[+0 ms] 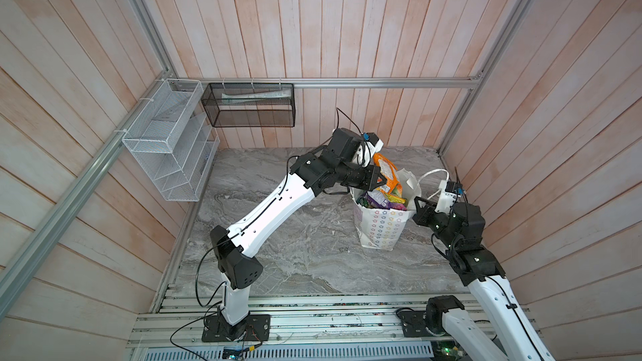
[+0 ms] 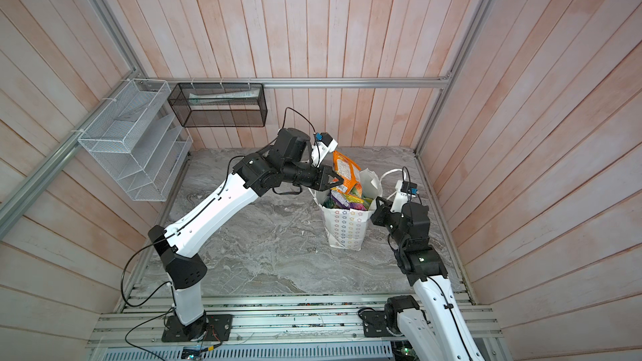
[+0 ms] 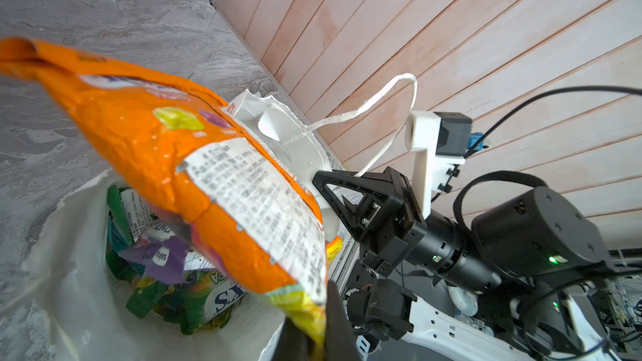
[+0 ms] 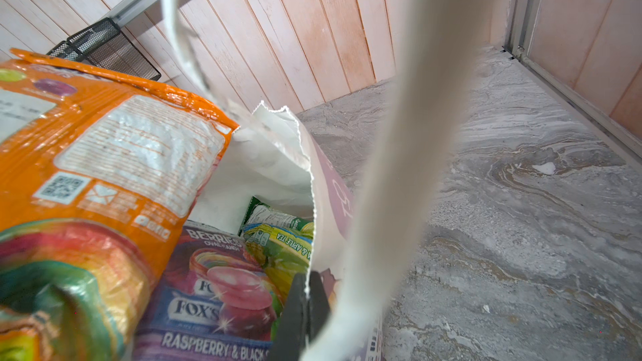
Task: Place the snacks into the paper bag
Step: Place the snack in the paper bag.
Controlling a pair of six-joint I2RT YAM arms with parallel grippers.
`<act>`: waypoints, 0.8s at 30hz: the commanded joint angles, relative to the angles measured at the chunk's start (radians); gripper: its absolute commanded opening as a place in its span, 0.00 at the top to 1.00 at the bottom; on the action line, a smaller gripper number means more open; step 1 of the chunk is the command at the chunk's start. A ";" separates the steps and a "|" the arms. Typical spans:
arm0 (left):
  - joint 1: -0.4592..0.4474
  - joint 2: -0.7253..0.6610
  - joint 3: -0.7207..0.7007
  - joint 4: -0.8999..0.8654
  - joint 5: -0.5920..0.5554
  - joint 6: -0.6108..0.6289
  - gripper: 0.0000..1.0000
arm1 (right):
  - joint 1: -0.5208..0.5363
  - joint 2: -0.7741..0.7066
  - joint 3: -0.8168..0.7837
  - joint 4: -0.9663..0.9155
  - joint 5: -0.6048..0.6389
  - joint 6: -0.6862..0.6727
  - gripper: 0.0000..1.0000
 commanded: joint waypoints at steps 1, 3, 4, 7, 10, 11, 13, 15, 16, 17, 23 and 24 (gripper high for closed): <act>-0.008 0.041 0.049 -0.054 -0.030 0.054 1.00 | -0.007 -0.019 -0.001 0.024 0.019 -0.015 1.00; -0.012 0.056 0.054 -0.075 -0.054 0.071 1.00 | -0.007 -0.019 -0.002 0.025 0.019 -0.015 1.00; -0.012 0.060 0.053 -0.081 -0.061 0.079 1.00 | -0.007 -0.019 -0.002 0.024 0.020 -0.015 1.00; -0.013 0.069 0.044 -0.081 -0.086 0.099 1.00 | -0.007 -0.019 -0.002 0.025 0.017 -0.015 1.00; -0.019 0.063 0.021 -0.061 -0.127 0.123 1.00 | -0.008 -0.017 -0.004 0.027 0.017 -0.015 1.00; -0.023 0.057 0.009 -0.049 -0.143 0.134 1.00 | -0.007 -0.017 -0.003 0.028 0.017 -0.015 1.00; -0.035 0.040 -0.029 -0.018 -0.190 0.161 1.00 | -0.008 -0.014 -0.004 0.027 0.016 -0.015 1.00; -0.050 0.027 -0.061 0.007 -0.227 0.187 1.00 | -0.008 -0.013 -0.004 0.027 0.015 -0.015 1.00; -0.058 0.019 -0.081 0.021 -0.248 0.201 1.00 | -0.007 -0.013 -0.003 0.028 0.015 -0.014 1.00; -0.065 0.013 -0.101 0.039 -0.269 0.216 1.00 | -0.007 -0.014 -0.004 0.027 0.015 -0.014 1.00; -0.107 -0.029 -0.222 0.138 -0.417 0.285 1.00 | -0.007 -0.013 -0.005 0.029 0.015 -0.015 1.00; -0.113 -0.034 -0.235 0.151 -0.442 0.295 1.00 | -0.007 -0.011 -0.004 0.029 0.014 -0.015 1.00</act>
